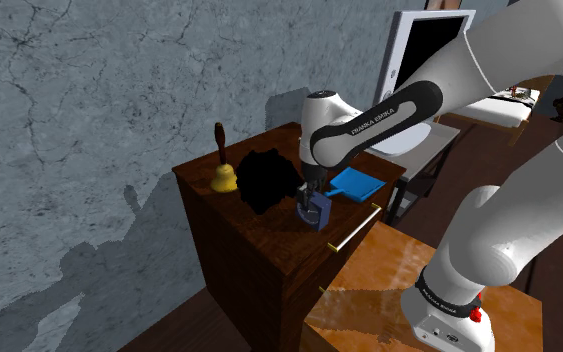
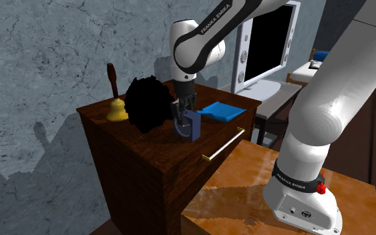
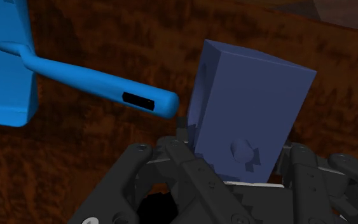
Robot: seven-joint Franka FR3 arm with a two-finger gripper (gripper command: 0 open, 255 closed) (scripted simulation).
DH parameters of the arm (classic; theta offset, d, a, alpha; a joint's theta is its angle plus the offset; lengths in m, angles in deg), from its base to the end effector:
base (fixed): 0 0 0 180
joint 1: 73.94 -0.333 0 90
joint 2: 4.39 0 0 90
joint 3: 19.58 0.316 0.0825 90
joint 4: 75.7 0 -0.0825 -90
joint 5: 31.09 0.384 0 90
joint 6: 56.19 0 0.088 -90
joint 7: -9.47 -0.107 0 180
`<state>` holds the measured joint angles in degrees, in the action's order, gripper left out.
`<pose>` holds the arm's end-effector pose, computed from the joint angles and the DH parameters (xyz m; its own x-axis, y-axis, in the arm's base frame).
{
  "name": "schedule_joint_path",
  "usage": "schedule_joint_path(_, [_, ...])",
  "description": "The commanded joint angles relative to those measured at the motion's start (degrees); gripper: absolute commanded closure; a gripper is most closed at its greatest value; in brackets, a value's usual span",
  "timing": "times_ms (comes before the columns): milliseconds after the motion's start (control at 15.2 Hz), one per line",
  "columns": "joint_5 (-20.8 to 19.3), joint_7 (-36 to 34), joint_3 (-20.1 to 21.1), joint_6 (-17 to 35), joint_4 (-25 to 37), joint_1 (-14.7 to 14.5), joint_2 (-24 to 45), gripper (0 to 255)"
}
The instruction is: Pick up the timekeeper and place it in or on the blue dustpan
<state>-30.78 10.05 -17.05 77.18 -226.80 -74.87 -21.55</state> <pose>0.4056 0.0240 0.3442 0.9979 0.0647 -0.0103 0.0647 -0.9979 0.0090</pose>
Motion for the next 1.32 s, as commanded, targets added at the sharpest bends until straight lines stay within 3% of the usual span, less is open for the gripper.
schedule_joint_path(0, [-0.02, -0.01, 0.00, 0.00, -0.02, 0.01, 0.05, 255])
schedule_joint_path(1254, [0.16, 0.30, -0.27, -16.85, 8.73, -0.08, -8.05, 255])
